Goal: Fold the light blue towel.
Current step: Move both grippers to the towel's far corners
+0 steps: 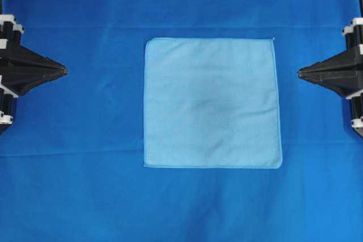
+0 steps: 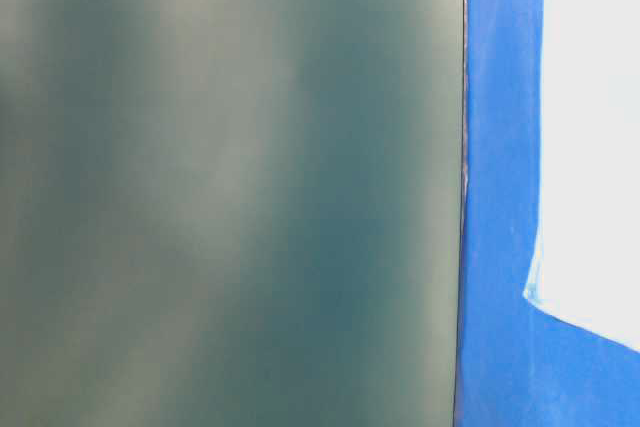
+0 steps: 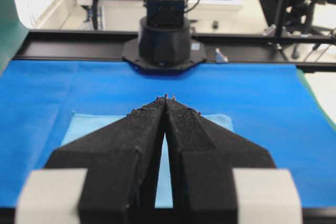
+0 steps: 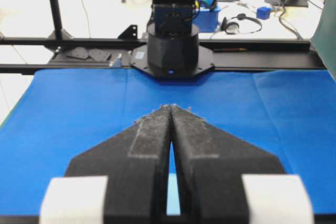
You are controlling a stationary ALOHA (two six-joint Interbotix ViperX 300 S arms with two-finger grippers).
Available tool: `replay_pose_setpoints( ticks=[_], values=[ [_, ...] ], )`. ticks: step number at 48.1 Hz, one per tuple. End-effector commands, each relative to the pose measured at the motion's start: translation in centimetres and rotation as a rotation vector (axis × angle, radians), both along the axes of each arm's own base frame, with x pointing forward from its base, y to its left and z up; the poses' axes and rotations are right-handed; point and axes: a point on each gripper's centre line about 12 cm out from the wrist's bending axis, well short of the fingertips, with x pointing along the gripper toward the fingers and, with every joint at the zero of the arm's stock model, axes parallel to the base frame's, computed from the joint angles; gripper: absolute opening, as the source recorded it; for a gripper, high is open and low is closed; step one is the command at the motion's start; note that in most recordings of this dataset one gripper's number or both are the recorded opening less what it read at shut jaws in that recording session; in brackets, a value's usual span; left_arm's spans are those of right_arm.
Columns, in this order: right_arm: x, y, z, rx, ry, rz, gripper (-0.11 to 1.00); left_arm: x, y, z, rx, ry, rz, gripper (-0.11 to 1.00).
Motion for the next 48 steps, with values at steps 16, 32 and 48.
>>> replay_pose_setpoints(
  ticks=[16,32,48],
  values=[
    [1.1,-4.1,-1.3,0.055,0.257,-0.193,0.02,2.5,1.9,-1.7,-0.044,0.121,0.090,0.02],
    [2.0,-9.1,-7.1,0.171,0.555,-0.394,0.03,6.4,5.8,-5.8,-0.068,0.302,0.224,0.04],
    [3.2,-13.4,-13.3,0.230,0.826,-0.501,0.62,12.2,10.5,-11.6,-0.113,0.516,0.323,0.85]
  ],
)
